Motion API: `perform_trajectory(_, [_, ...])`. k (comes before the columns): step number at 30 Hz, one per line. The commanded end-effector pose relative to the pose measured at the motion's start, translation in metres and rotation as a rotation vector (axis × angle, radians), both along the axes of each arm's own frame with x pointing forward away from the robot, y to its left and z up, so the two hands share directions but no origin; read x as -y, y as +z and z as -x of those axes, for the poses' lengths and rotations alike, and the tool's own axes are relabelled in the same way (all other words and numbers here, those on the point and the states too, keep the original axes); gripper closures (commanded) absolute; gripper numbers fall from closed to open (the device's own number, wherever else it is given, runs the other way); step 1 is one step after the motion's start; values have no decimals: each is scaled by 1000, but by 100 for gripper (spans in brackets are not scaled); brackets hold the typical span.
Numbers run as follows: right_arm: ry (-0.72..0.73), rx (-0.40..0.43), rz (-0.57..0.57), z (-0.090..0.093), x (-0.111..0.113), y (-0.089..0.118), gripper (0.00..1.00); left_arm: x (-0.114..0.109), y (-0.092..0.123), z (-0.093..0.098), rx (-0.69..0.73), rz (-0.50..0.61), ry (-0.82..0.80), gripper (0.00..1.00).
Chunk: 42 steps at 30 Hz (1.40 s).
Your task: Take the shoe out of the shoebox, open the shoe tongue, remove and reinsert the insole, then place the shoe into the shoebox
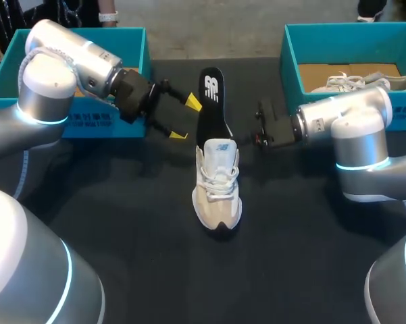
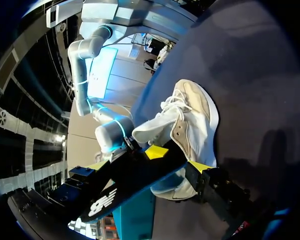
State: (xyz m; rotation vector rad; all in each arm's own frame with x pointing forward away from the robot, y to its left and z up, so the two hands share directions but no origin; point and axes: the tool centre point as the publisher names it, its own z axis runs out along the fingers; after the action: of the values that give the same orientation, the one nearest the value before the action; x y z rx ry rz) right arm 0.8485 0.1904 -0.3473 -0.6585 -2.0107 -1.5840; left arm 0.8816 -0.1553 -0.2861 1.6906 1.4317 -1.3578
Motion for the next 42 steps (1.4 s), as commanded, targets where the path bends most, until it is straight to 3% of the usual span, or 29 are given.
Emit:
perform_trajectory(1, [0,13,7,-4,-4,5,78,1,-1,-3,-2,1,-8,0])
perform_trajectory(10, [2,32,11,-9,-8,10,69,-2,-1,-2,0,6,-10,0])
perform_trajectory(19, [12,70,9,-26,-13,19,67,0,-4,-1,1,10,-23,0])
perform_trajectory(23, [24,82,3,-36,-17,21,72,0,-4,-1,3,10,-27,0])
perform_trajectory(24, [31,83,1,-38,-18,21,78,0,-4,-1,4,9,-26,0])
perform_trajectory(25, [39,83,-5,-40,-19,22,94,0,-3,-1,4,9,-26,0])
perform_trajectory(26, [48,81,-14,-41,-20,23,100,-1,-3,-1,4,9,-25,0])
perform_trajectory(32, [97,51,-66,-44,-23,23,100,-4,-4,1,-1,4,-20,0])
perform_trajectory(42, [136,-8,-55,-31,-22,15,100,-4,-4,-1,0,7,-16,0])
